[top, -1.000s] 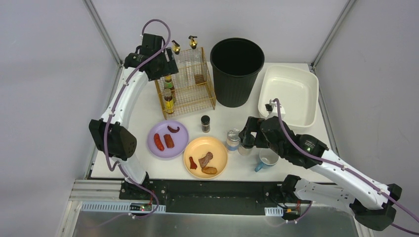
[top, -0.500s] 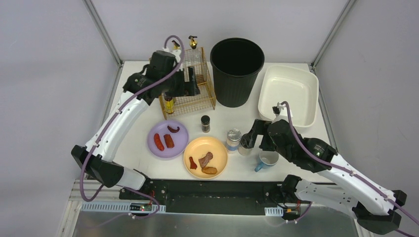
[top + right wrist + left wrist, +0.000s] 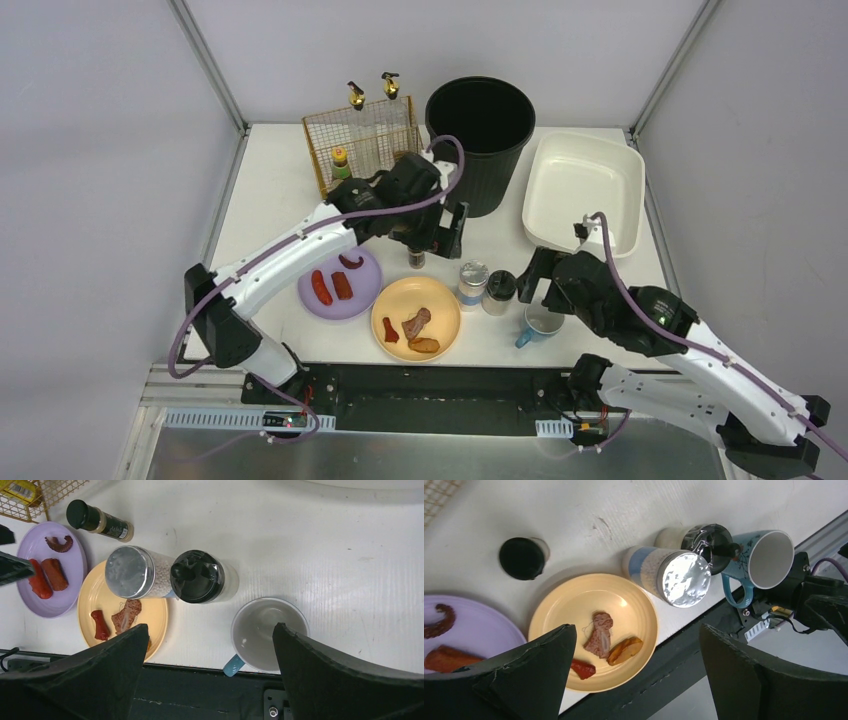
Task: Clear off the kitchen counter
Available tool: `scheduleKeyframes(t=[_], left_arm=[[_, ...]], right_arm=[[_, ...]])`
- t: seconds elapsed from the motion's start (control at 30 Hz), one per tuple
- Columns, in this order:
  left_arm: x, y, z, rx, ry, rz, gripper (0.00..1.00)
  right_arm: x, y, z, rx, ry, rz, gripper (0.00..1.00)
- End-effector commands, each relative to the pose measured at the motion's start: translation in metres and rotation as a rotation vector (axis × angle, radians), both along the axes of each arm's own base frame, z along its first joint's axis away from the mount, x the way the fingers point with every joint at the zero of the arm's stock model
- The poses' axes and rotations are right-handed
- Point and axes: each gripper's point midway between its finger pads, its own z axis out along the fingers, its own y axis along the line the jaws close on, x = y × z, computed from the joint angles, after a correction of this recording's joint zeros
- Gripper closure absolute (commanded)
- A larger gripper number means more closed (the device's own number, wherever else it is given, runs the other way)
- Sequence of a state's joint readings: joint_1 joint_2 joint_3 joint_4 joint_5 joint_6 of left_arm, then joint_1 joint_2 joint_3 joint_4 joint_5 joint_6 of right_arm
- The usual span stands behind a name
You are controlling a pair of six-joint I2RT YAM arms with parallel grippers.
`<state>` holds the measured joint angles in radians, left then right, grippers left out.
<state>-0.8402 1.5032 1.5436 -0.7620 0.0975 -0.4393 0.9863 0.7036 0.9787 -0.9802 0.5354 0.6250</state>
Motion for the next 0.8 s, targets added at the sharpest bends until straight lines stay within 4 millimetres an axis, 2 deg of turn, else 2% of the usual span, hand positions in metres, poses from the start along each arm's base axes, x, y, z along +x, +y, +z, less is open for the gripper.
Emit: scheduleKeyframes(t=[0.0, 0.13, 0.47, 0.77], left_arm=[[-0.009, -0.028, -0.017, -0.004, 0.046, -0.054, 0.01], [-0.011, -0.042, -0.032, 0.019, 0.073, -0.068, 0.01], [-0.015, -0.078, -0.055, 0.059, 0.103, -0.101, 0.01], [-0.02, -0.091, -0.066, 0.105, 0.088, -0.109, 0.01]], right_arm=[[-0.001, -0.017, 0.012, 0.013, -0.029, -0.065, 0.01], [-0.003, -0.022, 0.011, 0.015, -0.029, -0.078, 0.01], [-0.005, -0.022, 0.002, 0.02, -0.019, -0.078, 0.01], [-0.004, -0.019, -0.003, 0.023, -0.018, -0.075, 0.01]])
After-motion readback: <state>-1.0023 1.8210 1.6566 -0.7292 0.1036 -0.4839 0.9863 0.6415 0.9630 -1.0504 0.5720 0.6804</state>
